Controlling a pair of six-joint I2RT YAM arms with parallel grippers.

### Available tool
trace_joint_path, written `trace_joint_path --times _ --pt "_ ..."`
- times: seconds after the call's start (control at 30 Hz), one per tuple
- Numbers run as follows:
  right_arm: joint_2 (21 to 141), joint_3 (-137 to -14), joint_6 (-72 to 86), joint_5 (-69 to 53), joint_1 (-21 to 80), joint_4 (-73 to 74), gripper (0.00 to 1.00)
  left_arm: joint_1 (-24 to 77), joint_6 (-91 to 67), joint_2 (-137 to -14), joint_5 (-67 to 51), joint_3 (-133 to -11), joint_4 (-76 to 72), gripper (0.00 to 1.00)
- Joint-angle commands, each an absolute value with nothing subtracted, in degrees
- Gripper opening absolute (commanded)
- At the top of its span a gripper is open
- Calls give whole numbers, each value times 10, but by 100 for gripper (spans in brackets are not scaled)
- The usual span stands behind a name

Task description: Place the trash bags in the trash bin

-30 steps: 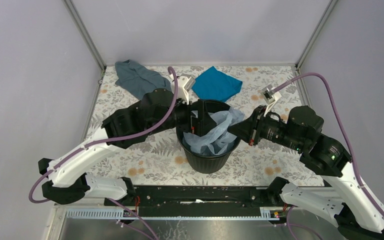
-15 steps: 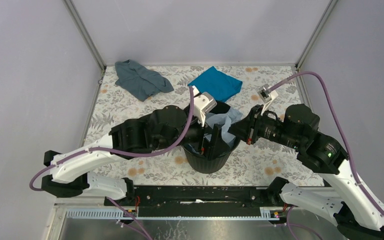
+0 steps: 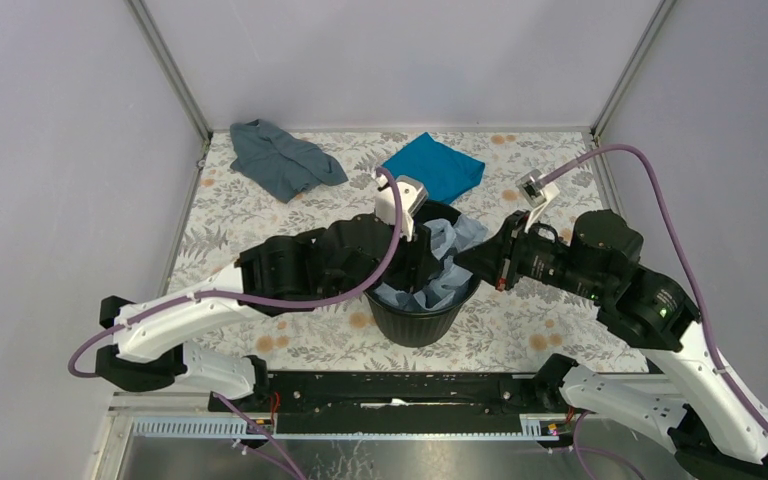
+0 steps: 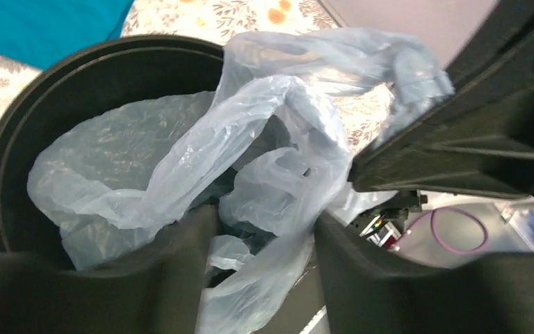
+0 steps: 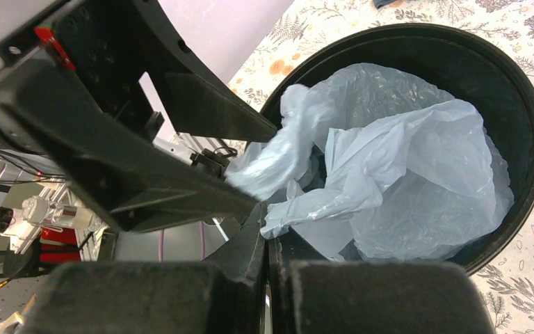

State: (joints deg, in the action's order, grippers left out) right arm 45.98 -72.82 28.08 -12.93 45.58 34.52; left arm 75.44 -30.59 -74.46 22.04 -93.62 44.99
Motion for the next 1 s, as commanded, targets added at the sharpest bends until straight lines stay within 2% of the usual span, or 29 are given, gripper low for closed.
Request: trace_joint_path --times 0.0,0.07,0.27,0.33,0.47,0.6,0.73,0.97 --pt "452 -752 269 -121 456 351 0 756 -331 -734 292 -954 479 35" --pt "446 -758 268 -95 455 369 0 756 -358 -714 341 -950 509 14" --pt "400 -782 301 121 456 508 0 756 -484 -589 451 -855 581 0" --pt "374 -777 320 166 455 538 0 756 -543 -540 467 -811 607 0" --pt "332 -764 339 183 456 549 0 756 -596 -473 460 -737 605 0" --pt "339 -788 339 177 455 571 0 756 -572 -463 458 -778 620 0" --pt "320 -743 357 151 455 586 0 756 -621 -450 459 -773 696 0" --pt "242 -657 438 185 455 617 0 756 -683 -381 380 -625 665 0"
